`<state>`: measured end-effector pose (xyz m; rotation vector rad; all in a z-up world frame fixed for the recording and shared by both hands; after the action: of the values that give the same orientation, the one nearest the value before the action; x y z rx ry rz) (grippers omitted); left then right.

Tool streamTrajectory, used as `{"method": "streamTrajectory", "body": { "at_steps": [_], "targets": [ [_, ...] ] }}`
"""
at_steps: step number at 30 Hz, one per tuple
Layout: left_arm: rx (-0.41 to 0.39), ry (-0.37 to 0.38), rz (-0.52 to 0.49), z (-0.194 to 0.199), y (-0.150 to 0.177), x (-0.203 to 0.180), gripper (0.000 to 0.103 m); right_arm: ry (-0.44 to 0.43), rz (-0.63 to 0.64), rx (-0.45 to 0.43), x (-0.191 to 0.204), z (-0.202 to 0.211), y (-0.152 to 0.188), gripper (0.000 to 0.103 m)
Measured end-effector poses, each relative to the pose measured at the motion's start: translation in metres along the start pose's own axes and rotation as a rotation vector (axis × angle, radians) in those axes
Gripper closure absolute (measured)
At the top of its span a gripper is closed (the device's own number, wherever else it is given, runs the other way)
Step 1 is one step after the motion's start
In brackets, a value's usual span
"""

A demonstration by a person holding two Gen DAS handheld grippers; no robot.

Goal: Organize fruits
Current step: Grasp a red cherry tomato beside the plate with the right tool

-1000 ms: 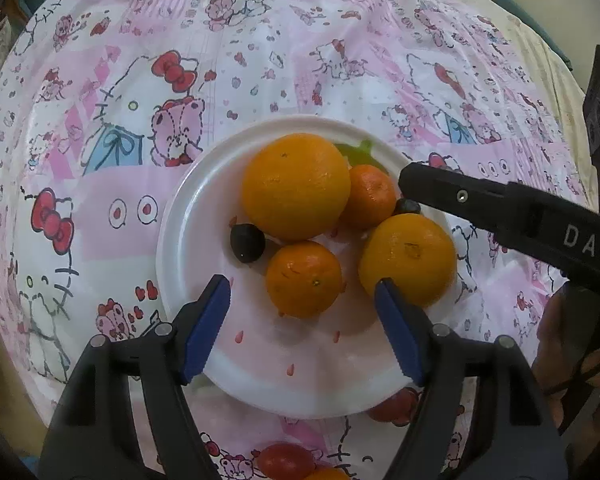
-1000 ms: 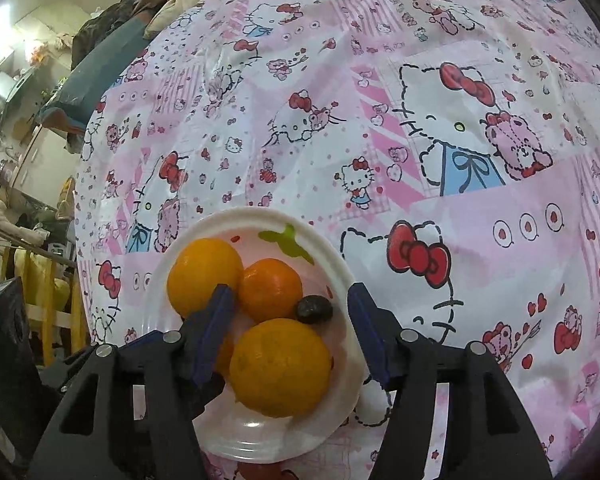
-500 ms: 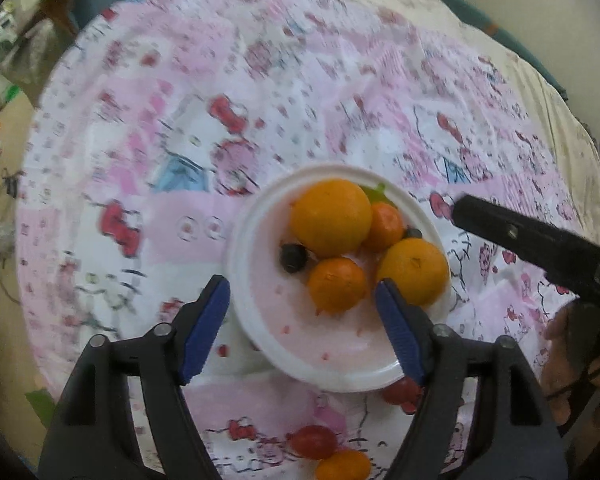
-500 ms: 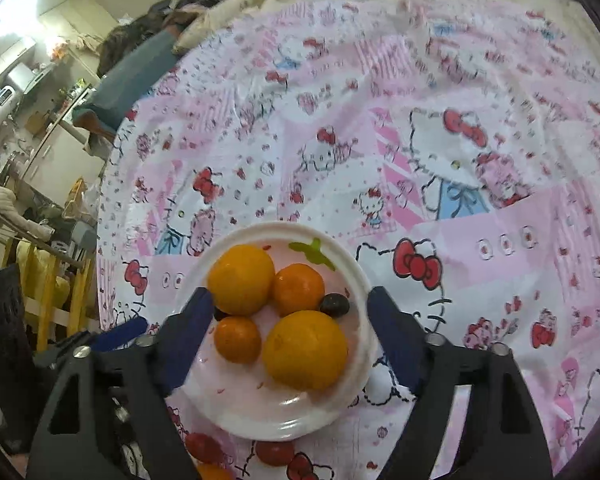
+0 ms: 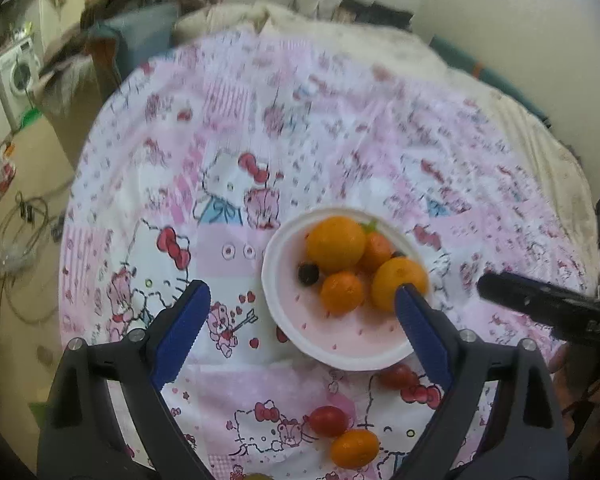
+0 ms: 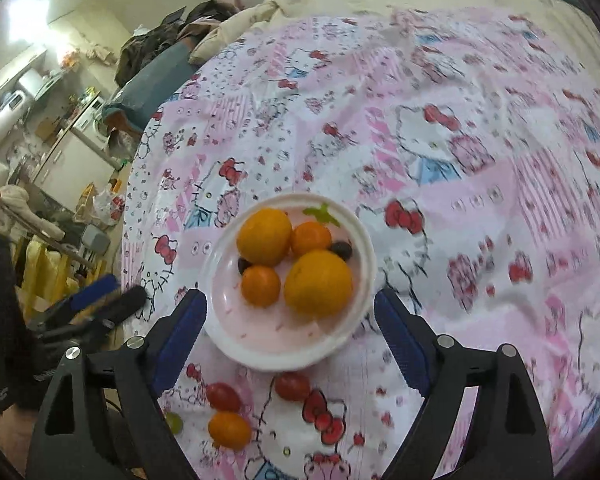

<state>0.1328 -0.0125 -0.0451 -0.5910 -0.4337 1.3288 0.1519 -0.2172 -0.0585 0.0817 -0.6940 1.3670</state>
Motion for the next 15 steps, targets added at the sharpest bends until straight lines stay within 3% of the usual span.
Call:
{"method": "streamTrajectory", "body": {
  "at_steps": [12, 15],
  "targets": [
    [0.072, 0.009, 0.072, 0.008, 0.032, -0.003, 0.012, 0.020, -0.092, 0.024, -0.038, 0.018, 0.031, 0.014],
    [0.087, -0.035, 0.038, 0.006, 0.039, -0.005, 0.012, 0.021, -0.078, 0.033, -0.038, 0.018, 0.037, 0.014]
  ]
}}
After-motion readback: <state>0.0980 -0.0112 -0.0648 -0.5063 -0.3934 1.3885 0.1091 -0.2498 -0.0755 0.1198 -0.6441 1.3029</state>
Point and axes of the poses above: each gripper's, at about its wrist camera, not at the fingertips, and z roughly against the way its jaws point, x to its left, y to its underside, the point moved 6 cm from there along -z, roughly the way its jaws point, and after that the axes turned 12 degrees about -z, right-handed, at the moved point
